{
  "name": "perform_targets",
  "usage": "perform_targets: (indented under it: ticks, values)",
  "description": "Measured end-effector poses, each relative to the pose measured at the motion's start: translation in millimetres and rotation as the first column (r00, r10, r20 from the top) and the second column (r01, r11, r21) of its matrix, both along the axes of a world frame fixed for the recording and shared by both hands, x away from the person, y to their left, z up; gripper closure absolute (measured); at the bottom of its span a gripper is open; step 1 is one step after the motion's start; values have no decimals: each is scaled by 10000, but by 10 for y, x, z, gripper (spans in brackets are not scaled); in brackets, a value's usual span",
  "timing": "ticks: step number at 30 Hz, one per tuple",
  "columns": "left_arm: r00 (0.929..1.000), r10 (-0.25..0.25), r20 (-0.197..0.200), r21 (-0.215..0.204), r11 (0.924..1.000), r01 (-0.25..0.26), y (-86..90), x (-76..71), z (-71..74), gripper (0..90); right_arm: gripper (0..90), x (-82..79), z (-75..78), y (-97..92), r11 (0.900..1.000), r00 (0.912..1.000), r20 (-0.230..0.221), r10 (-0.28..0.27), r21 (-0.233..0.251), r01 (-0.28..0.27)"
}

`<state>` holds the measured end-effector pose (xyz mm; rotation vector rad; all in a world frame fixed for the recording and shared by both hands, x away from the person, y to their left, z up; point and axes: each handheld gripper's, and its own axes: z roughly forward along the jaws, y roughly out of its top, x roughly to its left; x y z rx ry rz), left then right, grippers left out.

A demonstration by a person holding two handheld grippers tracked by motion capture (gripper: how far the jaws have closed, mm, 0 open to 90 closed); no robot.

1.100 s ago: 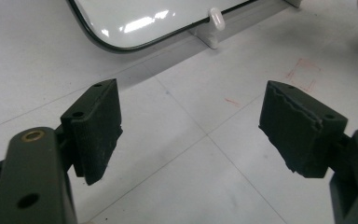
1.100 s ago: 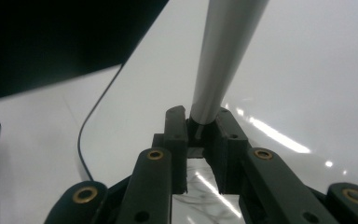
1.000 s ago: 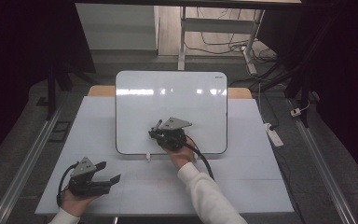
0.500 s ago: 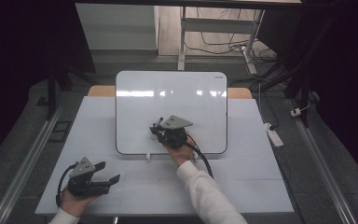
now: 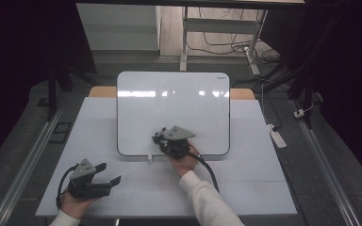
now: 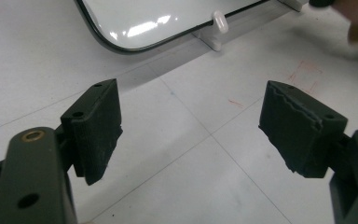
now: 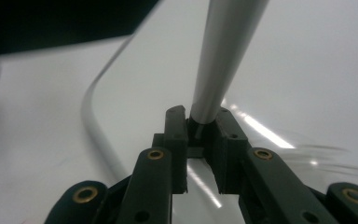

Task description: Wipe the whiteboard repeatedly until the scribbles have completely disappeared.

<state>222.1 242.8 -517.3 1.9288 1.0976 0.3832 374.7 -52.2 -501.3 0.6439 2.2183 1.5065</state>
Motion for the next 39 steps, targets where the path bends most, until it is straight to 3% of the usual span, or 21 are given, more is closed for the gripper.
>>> perform_targets:
  ticks: [3, 4, 6, 8, 9, 10, 11, 13, 16, 17, 18, 22, 24, 25, 27, 28, 29, 31, 36, 38, 39]
  values:
    - [10000, 39, 34, -36, 10000, -39, 4, -7, 7, 213, 771, 63, 76, -128, 9950, 9959, 114, -895, 446, 889]
    - [10000, 28, 36, -43, 10000, -28, 1, -3, 7, 213, 771, 30, 49, -99, 9960, 9971, -57, -753, 477, 755]
    - [10000, -7, 7, -14, 10000, 7, -5, 8, 2, 213, 771, -51, -28, 15, 9992, 9997, -102, 226, -313, -229]
    - [10000, -15, 0, 23, 10000, 15, -7, 7, -2, 213, 771, -66, -35, 21, 9976, 9993, 19, 381, -584, -380]
    - [10000, -18, -3, 15, 10000, 18, -6, 3, -1, 213, 771, 19, 31, -89, 9999, 10000, 28, -92, -102, 93]
    - [10000, 14, 3, 1, 10000, -14, -6, -2, 2, 213, 771, 19, 31, -89, 9999, 10000, 28, -92, -102, 93]
    - [10000, 33, 24, -4, 10000, -33, -6, -5, 4, 213, 771, 107, 101, -208, 9927, 9951, -34, -991, 680, 991]
    - [10000, 21, 28, 10, 10000, -21, -10, -1, 5, 213, 771, 109, 99, -208, 9917, 9948, -126, -1011, 783, 1018]
    - [10000, 0, -8, 26, 10000, 0, -12, 12, -4, 213, 771, -43, -29, -1, 9989, 9993, -157, 343, -330, -348]
    - [10000, 35, 8, 36, 10000, -35, -10, 9, -4, 213, 771, -65, -30, 18, 9971, 9992, 55, 408, -651, -403]
    - [10000, 47, 25, 7, 10000, -47, -5, 4, -1, 214, 771, 34, 43, -92, 9997, 9997, -48, -242, 54, 243]
    - [9999, 118, 110, -40, 9999, -117, 0, -11, 11, 215, 771, 106, 107, -216, 9898, 9933, -227, -1135, 834, 1150]
    - [9999, 74, 71, -32, 10000, -74, -3, 1, 6, 215, 771, -1, 30, -75, 9995, 9991, -256, -324, 57, 325]
    - [10000, 50, 39, -26, 10000, -50, -4, 6, 2, 214, 771, -112, -65, 47, 9969, 9988, -244, 429, -652, -444]
    - [10000, 28, 13, 0, 10000, -28, -4, 6, -3, 214, 771, -115, -66, 42, 9966, 9989, -193, 432, -695, -444]
    - [10000, 47, 10, -1, 10000, -47, -3, 2, -4, 214, 771, -70, -45, -2, 9986, 9991, -268, 328, -404, -338]
    - [10000, 72, 15, 9, 10000, -72, -2, -2, -2, 215, 771, 20, 25, -135, 9977, 9980, -328, -535, 407, 548]
    - [10000, 77, 18, -15, 10000, -77, -5, 0, -1, 215, 771, 39, 43, -167, 9952, 9962, -490, -724, 619, 754]
    - [10000, 2, -78, 61, 10000, -1, -32, 17, -13, 214, 771, -112, -50, 16, 9958, 9986, -348, 394, -816, -422]
    - [10000, 32, -51, 45, 10000, -32, -29, 4, -9, 214, 771, -39, -1, -84, 9996, 9994, -350, -3, -296, -7]
    - [10000, 42, -51, 16, 10000, -42, -26, 2, -7, 214, 771, 19, 53, -193, 9968, 9967, -333, -737, 272, 746]
